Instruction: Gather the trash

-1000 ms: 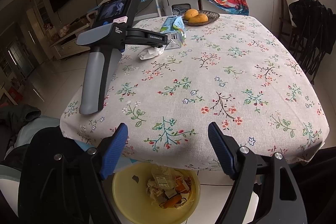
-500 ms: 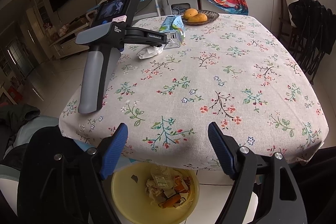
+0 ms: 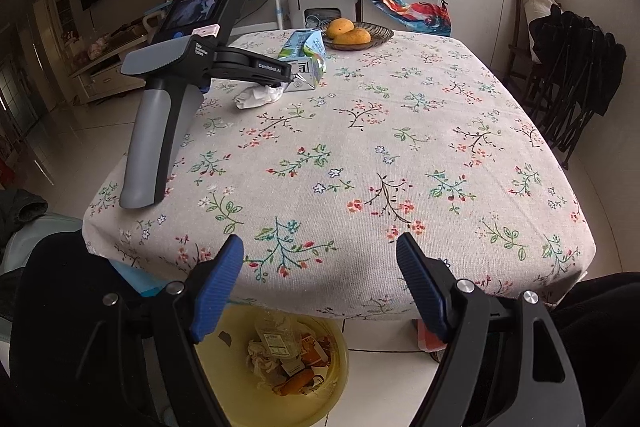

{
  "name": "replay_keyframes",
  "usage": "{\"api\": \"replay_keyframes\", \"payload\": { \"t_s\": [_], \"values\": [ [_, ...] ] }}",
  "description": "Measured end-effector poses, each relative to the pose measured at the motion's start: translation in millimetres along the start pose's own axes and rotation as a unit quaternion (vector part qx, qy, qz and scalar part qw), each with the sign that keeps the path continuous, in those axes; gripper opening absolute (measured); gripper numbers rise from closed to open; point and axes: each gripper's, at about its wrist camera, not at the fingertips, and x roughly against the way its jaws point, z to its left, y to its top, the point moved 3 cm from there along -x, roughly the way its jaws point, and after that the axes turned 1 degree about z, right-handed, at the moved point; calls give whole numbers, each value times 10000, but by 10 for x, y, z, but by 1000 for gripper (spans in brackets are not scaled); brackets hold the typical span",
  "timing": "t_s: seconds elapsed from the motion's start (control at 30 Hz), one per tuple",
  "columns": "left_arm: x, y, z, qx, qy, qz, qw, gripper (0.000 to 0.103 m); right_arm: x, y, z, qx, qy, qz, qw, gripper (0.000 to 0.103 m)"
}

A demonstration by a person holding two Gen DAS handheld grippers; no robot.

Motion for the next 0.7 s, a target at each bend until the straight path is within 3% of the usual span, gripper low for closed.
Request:
{"api": "replay_keyframes", "payload": {
  "t_s": [0.27,0.7],
  "values": [
    [1,-1,1,0,1,0,10000,97,-10,-25,50,76,-273,69,9996,76],
    [1,-1,0,1,1,0,10000,97,18,-39,92,104,-167,11,9998,76]
  ]
}}
